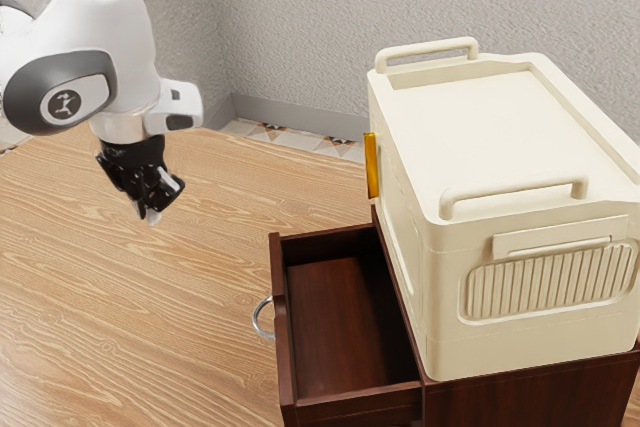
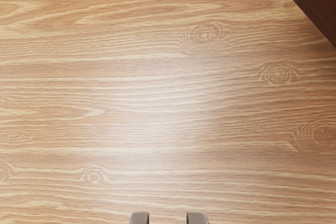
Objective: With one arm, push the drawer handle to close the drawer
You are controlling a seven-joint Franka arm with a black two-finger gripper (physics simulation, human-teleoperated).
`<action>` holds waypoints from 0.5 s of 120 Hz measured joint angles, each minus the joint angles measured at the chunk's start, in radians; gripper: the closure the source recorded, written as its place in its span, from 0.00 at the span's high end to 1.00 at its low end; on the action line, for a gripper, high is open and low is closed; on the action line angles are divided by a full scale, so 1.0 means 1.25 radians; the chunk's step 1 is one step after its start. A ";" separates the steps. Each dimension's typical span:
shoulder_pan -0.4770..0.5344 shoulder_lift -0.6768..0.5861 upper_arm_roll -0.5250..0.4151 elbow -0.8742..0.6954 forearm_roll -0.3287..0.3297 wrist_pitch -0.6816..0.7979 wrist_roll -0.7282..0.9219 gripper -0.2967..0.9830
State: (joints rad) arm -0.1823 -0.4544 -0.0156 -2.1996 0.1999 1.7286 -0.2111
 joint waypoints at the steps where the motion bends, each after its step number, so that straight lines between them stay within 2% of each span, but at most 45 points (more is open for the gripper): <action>1: 0.000 -0.003 0.000 -0.008 0.001 0.010 0.001 0.24; 40: -0.031 0.016 0.002 -0.216 0.017 0.326 0.078 0.17; 60: -0.060 0.045 0.002 -0.275 0.016 0.426 0.136 0.16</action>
State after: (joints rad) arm -0.2576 -0.3980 -0.0137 -2.5440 0.2200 2.2608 -0.0413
